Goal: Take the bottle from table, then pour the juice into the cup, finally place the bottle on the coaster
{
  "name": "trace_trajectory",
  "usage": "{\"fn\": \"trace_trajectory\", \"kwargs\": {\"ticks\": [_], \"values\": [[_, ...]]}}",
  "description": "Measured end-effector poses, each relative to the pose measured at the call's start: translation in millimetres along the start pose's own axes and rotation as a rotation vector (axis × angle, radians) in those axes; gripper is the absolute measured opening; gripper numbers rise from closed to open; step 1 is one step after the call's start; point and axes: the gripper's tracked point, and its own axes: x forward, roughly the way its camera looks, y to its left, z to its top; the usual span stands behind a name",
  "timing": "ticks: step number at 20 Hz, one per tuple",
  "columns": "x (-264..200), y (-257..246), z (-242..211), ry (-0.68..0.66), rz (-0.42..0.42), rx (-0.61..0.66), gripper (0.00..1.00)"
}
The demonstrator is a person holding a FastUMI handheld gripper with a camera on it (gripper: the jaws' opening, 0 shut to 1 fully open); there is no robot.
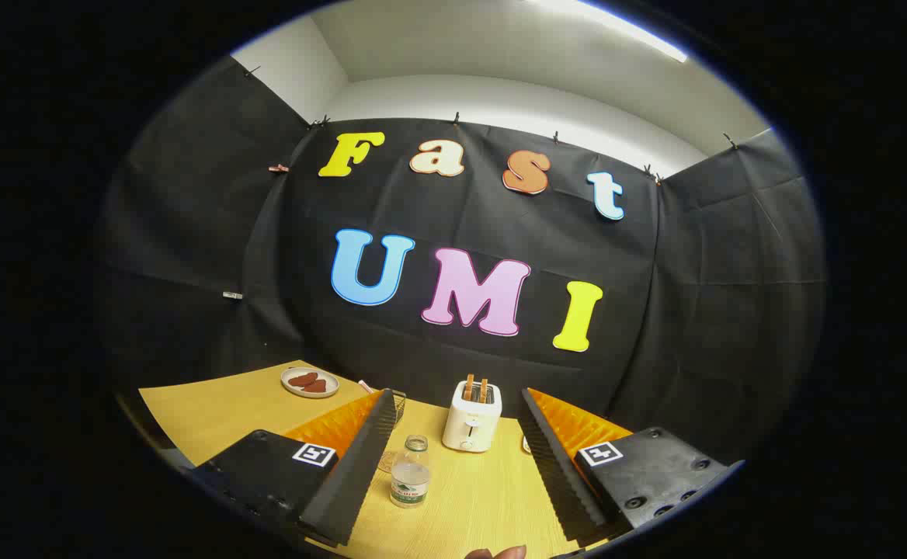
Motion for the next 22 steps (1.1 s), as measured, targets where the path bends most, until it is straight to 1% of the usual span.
{"fn": "trace_trajectory", "kwargs": {"ticks": [16, 22], "values": [[-2, 0, -4, 0.007, -0.006, -0.005, 0.97], [1, 9, -16, -0.004, -0.004, 0.033, 0.97]]}}
